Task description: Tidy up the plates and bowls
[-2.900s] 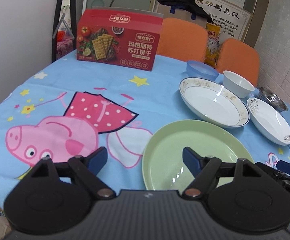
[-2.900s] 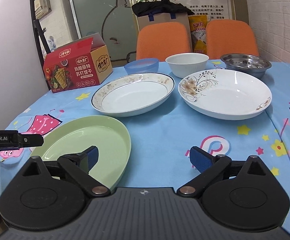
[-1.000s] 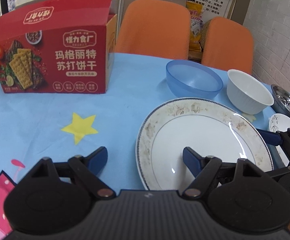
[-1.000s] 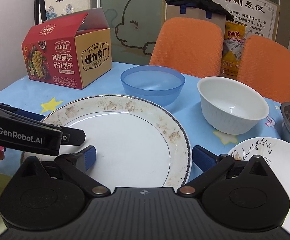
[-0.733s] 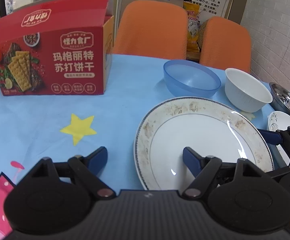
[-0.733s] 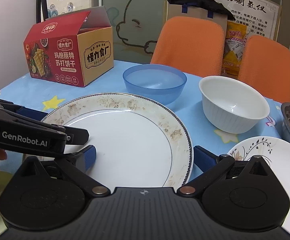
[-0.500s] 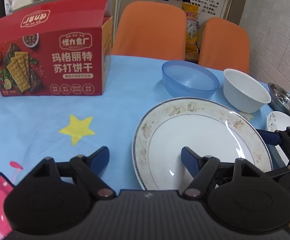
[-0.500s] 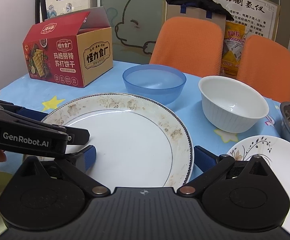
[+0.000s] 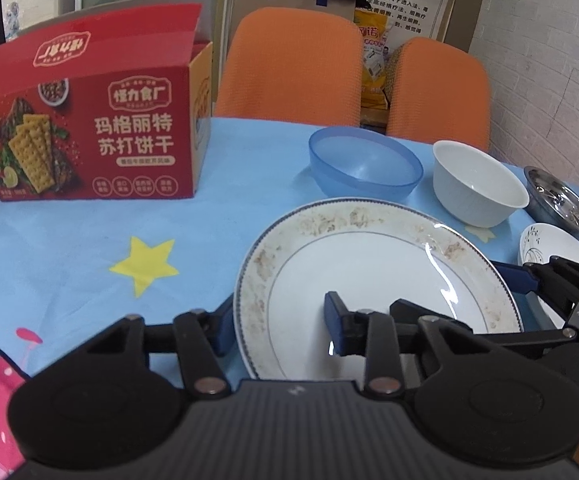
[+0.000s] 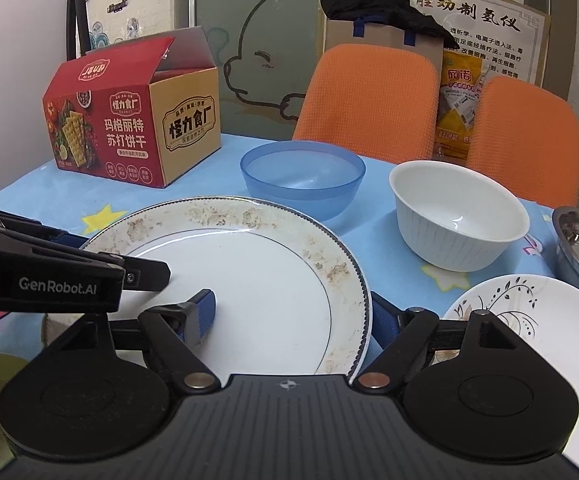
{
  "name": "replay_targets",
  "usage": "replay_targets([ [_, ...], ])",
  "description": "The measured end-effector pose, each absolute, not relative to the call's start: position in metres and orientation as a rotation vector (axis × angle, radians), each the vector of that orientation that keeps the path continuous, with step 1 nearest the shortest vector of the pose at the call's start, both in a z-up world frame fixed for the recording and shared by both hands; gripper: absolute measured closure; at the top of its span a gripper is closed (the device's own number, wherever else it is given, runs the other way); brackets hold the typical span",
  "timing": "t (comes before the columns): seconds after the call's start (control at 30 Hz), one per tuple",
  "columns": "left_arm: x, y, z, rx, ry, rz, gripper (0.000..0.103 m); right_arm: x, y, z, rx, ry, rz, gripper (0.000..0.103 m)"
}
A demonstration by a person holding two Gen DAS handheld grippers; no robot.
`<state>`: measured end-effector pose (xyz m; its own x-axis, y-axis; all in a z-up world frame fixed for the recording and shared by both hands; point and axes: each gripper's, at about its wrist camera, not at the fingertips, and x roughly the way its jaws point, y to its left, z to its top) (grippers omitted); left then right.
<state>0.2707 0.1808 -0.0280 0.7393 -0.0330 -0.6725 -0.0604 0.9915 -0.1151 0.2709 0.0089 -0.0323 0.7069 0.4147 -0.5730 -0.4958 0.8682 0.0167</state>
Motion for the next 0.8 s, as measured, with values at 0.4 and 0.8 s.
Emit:
replay_targets([
  [0.4,0.264,0.182,-0.018,-0.123,0.703,0.033,0.071,0.269,0.007,-0.025,-0.097,0.58,0.524,0.0],
  [0.8,0.268,0.182,-0.009,-0.16,0.711,0.025,0.071,0.266,-0.002,-0.016,-0.042,0.549,0.524,0.0],
])
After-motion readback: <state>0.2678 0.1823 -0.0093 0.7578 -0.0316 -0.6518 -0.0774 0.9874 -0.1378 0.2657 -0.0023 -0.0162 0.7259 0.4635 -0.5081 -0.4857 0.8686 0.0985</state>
